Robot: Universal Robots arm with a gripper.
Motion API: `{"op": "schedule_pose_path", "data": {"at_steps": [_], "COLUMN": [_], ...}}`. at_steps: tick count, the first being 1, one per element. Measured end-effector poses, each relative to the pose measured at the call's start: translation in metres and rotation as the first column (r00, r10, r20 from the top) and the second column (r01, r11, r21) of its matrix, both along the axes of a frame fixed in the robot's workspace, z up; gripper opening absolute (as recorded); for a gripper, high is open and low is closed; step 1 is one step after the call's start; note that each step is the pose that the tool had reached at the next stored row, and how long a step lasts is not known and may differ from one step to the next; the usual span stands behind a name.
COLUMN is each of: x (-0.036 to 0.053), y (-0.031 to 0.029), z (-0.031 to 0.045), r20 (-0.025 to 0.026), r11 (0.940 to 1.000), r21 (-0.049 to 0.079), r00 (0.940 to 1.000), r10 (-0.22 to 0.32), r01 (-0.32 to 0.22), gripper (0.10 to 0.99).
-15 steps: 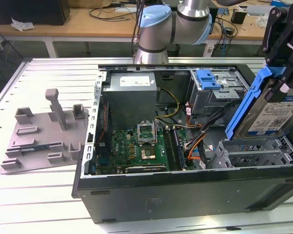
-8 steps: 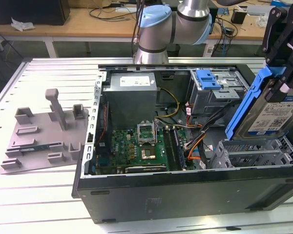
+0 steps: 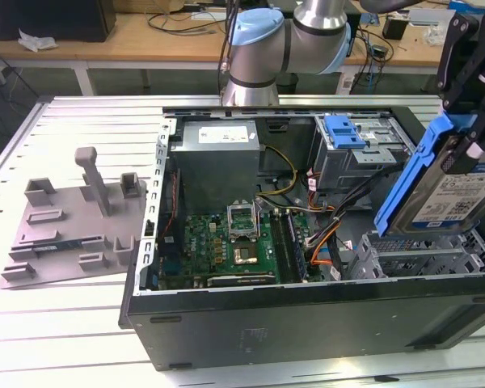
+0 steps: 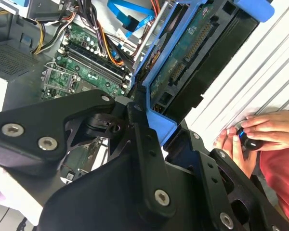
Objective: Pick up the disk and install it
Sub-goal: 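Insert the disk into the insertion slot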
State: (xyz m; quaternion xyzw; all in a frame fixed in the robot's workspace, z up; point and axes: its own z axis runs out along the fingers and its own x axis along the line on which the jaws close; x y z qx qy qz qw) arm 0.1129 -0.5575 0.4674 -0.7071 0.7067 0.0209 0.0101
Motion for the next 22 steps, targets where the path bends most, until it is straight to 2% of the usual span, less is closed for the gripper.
{"op": "schedule_pose_path", "data": {"at_steps": [22], "x": [-0.0003], "y": [-0.0002], "z": [-0.0105], "r20": [0.0], "r11": [1.0], "r21": [-0.003], "r00": [1.0], "r10": [0.0], "r01": [0.0], "gripper": [0.369]}}
